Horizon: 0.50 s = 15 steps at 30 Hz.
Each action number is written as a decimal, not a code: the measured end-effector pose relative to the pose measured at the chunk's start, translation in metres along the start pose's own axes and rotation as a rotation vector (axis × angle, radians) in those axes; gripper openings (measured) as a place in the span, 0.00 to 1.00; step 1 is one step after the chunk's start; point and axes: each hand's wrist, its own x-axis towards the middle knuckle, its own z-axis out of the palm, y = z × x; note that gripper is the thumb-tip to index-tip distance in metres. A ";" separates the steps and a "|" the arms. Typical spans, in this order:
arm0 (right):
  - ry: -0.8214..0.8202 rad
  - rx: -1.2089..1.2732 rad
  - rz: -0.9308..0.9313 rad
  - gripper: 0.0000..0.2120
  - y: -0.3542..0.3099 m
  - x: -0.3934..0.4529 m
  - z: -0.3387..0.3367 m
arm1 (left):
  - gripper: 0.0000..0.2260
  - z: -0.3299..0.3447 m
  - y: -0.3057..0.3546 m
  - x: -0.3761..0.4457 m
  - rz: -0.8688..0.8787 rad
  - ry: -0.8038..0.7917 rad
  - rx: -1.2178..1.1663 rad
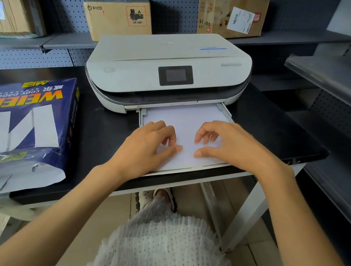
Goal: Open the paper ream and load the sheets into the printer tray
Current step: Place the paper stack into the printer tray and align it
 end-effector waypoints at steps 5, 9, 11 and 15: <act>0.159 -0.082 0.182 0.25 0.013 0.002 -0.002 | 0.13 -0.010 -0.026 -0.008 -0.150 0.105 -0.071; 0.126 -0.133 0.333 0.25 0.017 0.005 -0.003 | 0.19 -0.017 -0.039 -0.013 -0.277 0.155 -0.147; 0.138 -0.171 0.336 0.19 0.018 0.006 -0.002 | 0.19 -0.019 -0.040 -0.013 -0.317 0.167 -0.169; 0.148 -0.179 0.354 0.18 0.019 0.010 0.000 | 0.21 -0.020 -0.039 -0.012 -0.369 0.184 -0.140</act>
